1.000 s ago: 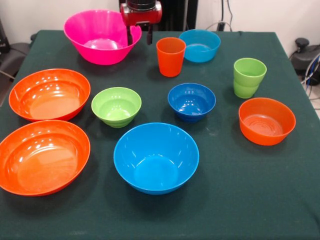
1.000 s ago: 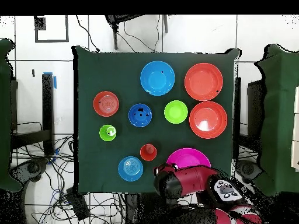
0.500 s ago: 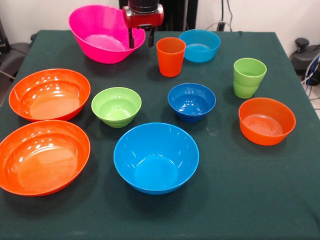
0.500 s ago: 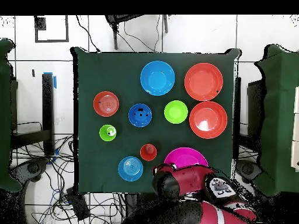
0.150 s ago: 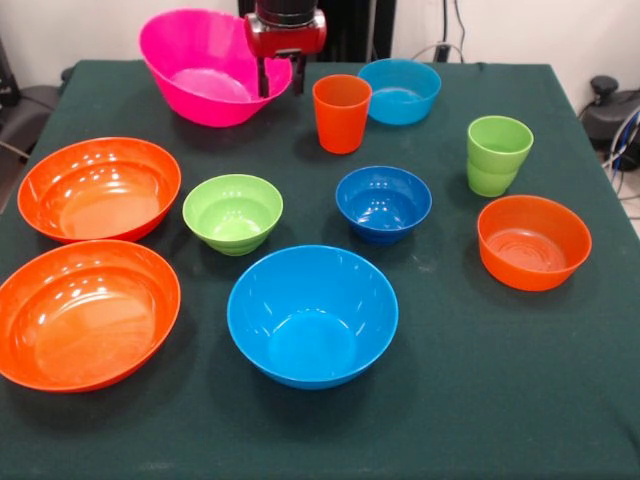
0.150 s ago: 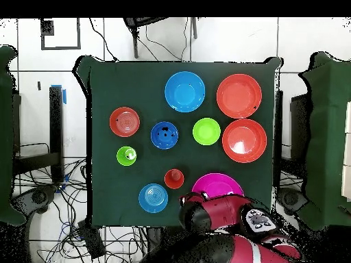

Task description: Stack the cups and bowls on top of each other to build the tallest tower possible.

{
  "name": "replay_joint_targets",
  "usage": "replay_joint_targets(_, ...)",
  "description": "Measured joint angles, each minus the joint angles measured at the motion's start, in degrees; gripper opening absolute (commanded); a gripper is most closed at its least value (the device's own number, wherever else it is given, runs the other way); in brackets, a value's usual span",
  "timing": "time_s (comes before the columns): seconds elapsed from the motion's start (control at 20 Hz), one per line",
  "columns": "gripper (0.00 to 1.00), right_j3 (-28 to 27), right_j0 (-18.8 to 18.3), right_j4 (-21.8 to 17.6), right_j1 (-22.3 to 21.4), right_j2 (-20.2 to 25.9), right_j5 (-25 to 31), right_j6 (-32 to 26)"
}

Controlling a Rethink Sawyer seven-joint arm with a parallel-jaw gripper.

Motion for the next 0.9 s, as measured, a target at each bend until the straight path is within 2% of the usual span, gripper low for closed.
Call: replay_joint_targets(0.9, 0.0, 0.1, -1.0, 0.0, -0.8, -0.4, 0.0, 0.0)
